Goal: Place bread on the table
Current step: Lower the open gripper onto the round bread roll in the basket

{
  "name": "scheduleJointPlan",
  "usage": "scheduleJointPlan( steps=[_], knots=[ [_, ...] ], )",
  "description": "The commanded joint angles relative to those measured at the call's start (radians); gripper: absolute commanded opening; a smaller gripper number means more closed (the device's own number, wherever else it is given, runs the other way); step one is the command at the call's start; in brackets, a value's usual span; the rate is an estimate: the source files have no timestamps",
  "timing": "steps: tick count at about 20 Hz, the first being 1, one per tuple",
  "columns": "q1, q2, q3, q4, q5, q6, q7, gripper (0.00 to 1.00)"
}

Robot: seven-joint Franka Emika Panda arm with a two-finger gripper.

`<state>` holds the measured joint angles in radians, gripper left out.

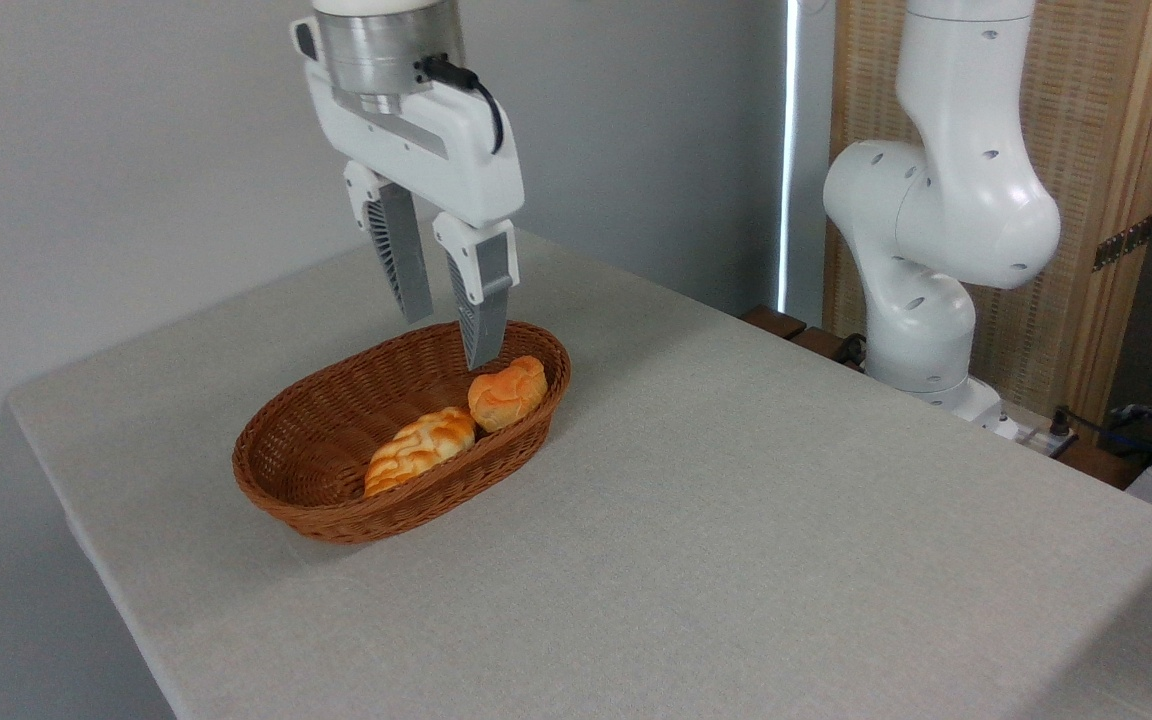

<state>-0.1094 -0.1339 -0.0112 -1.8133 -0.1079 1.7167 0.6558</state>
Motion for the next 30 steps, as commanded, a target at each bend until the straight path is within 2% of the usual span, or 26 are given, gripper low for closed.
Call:
scheduleJointPlan(
  steps=[1,3,7,12,16,18,22,26,30],
  knots=[
    [-0.035,-0.236,-0.001,-0.303,-0.059,0.106,-0.007,1.00],
    [-0.056,-0.234,-0.001,-0.327,-0.059,0.109,-0.007,1.00],
    [-0.144,-0.208,-0.003,-0.395,-0.059,0.190,-0.007,1.00],
    [-0.156,-0.191,-0.029,-0.420,-0.081,0.250,-0.005,1.00],
    [-0.193,-0.176,-0.036,-0.451,-0.081,0.261,-0.004,1.00],
    [-0.214,-0.158,-0.036,-0.471,-0.081,0.303,-0.004,1.00],
    [-0.220,-0.151,-0.042,-0.474,-0.081,0.325,-0.001,1.00],
    [-0.222,-0.147,-0.042,-0.474,-0.078,0.324,0.146,1.00],
    [-0.222,-0.115,-0.042,-0.477,-0.073,0.323,0.173,1.00]
  ],
)
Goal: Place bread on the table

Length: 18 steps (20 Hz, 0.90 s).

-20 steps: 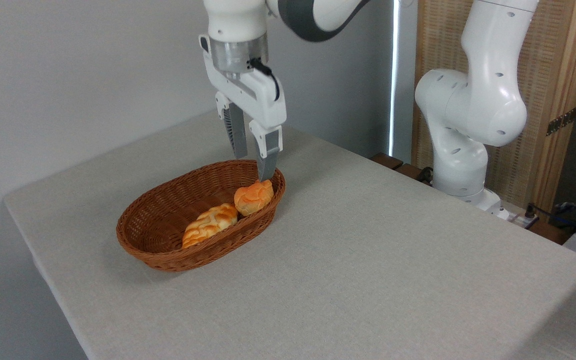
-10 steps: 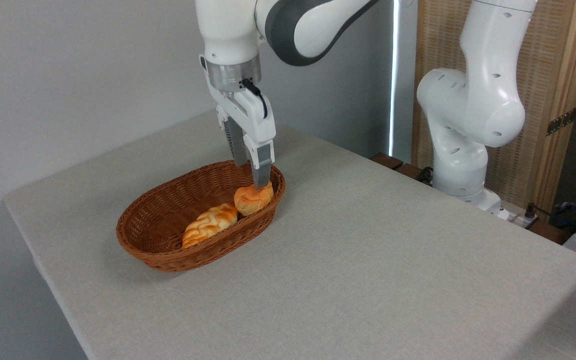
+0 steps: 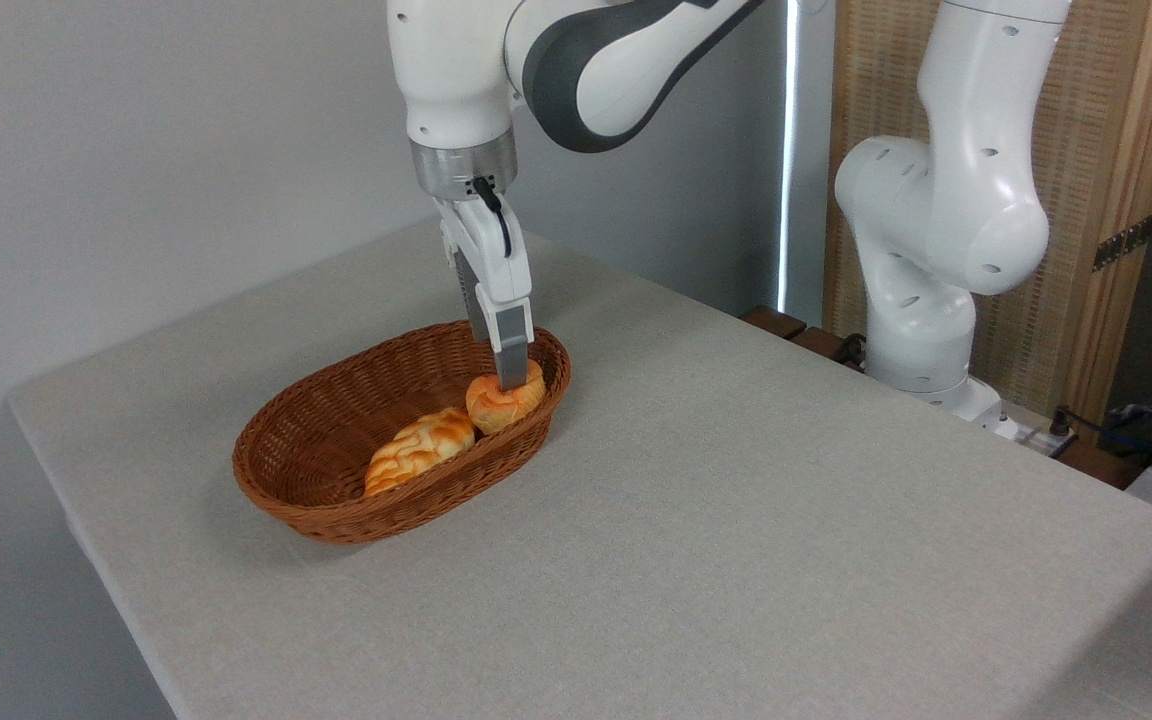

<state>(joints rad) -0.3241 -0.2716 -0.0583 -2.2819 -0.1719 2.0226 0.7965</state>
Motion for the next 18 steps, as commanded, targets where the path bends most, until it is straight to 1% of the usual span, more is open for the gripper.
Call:
scheduleJointPlan(
  steps=[1,4,6,8,10,13,15,16,17,18],
  knots=[
    [-0.007,0.028,0.005,-0.010,-0.008,0.018,0.032,1.00],
    [-0.007,0.045,0.005,-0.010,0.000,0.019,0.050,1.00],
    [-0.007,0.052,0.005,-0.010,0.041,0.028,0.105,1.00],
    [-0.007,0.055,0.005,-0.010,0.080,0.038,0.125,1.00],
    [-0.007,0.055,0.005,-0.010,0.084,0.041,0.130,1.00],
    [-0.007,0.057,0.005,-0.010,0.118,0.042,0.139,1.00],
    [-0.007,0.058,0.005,-0.010,0.120,0.042,0.139,1.00],
    [-0.007,0.061,0.005,-0.010,0.120,0.042,0.139,0.96],
    [-0.007,0.064,0.005,-0.010,0.120,0.042,0.139,0.71],
    [-0.007,0.064,0.005,-0.010,0.120,0.042,0.139,0.50]
  ],
)
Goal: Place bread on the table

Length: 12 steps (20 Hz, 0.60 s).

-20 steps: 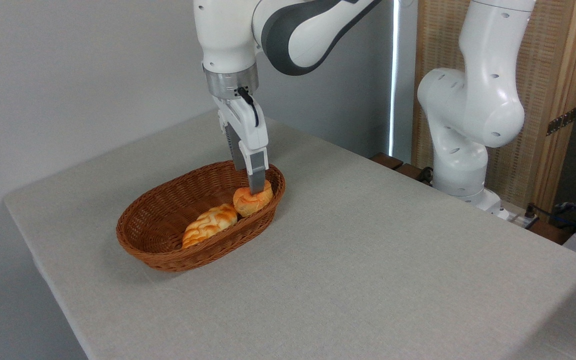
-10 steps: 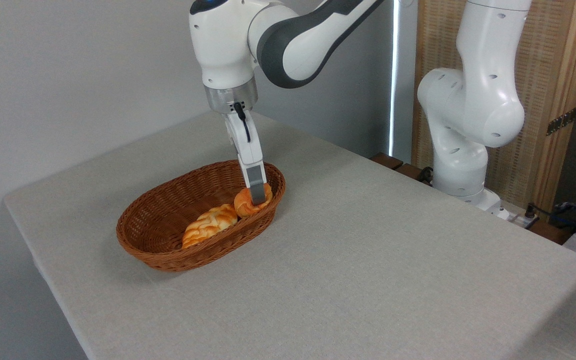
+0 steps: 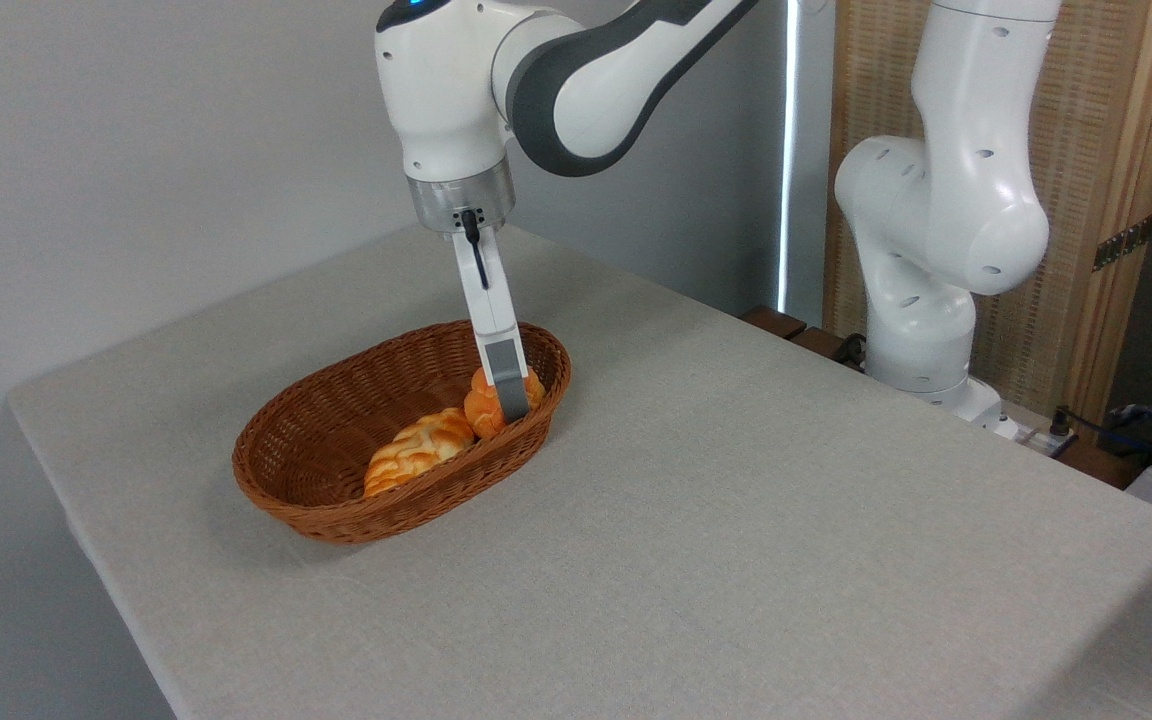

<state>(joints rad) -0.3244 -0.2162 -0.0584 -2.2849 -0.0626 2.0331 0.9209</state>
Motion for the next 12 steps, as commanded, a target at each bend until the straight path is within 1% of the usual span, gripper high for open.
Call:
scheduleJointPlan(
  steps=[1,2,12],
  knots=[
    [-0.007,0.009,0.005,-0.007,0.010,0.032,0.015,0.42],
    [-0.007,0.009,0.005,-0.007,0.009,0.032,0.015,0.38],
    [-0.005,0.009,0.005,-0.007,0.010,0.032,0.015,0.41]
  ],
)
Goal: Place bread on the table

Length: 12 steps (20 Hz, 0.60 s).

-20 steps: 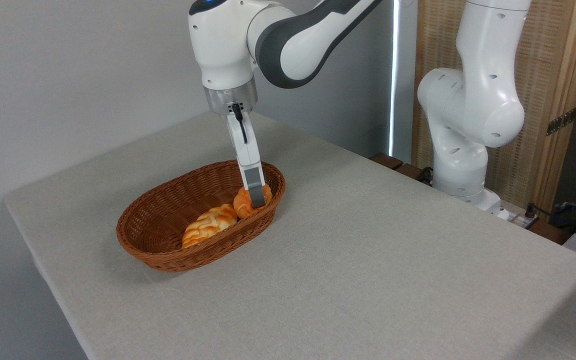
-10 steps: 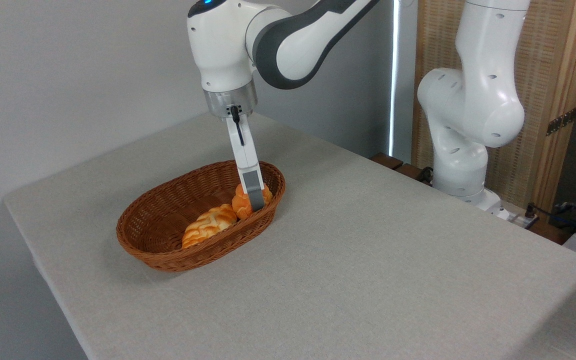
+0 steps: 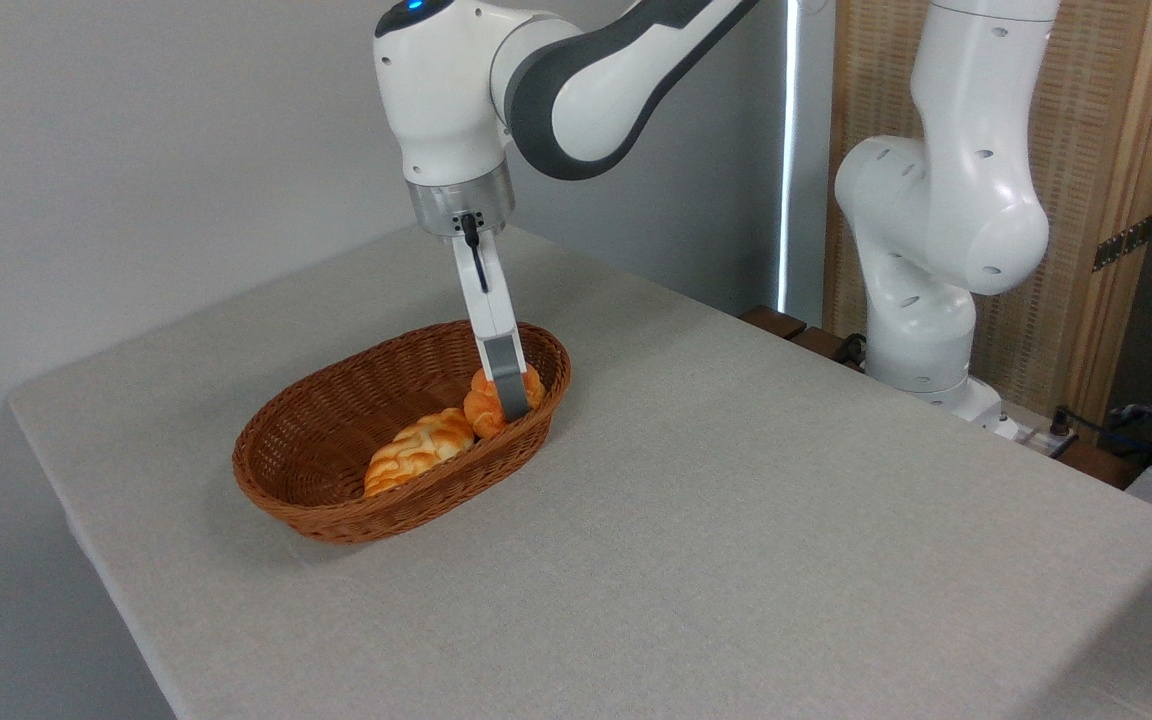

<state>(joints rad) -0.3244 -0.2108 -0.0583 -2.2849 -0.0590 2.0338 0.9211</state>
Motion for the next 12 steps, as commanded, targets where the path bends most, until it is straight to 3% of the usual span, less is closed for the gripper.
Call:
scheduleJointPlan(
  steps=[1,12],
  knots=[
    [-0.005,0.002,0.005,-0.007,0.007,0.031,0.015,0.41],
    [-0.004,-0.009,0.006,0.001,-0.012,0.029,0.004,0.36]
  ],
)
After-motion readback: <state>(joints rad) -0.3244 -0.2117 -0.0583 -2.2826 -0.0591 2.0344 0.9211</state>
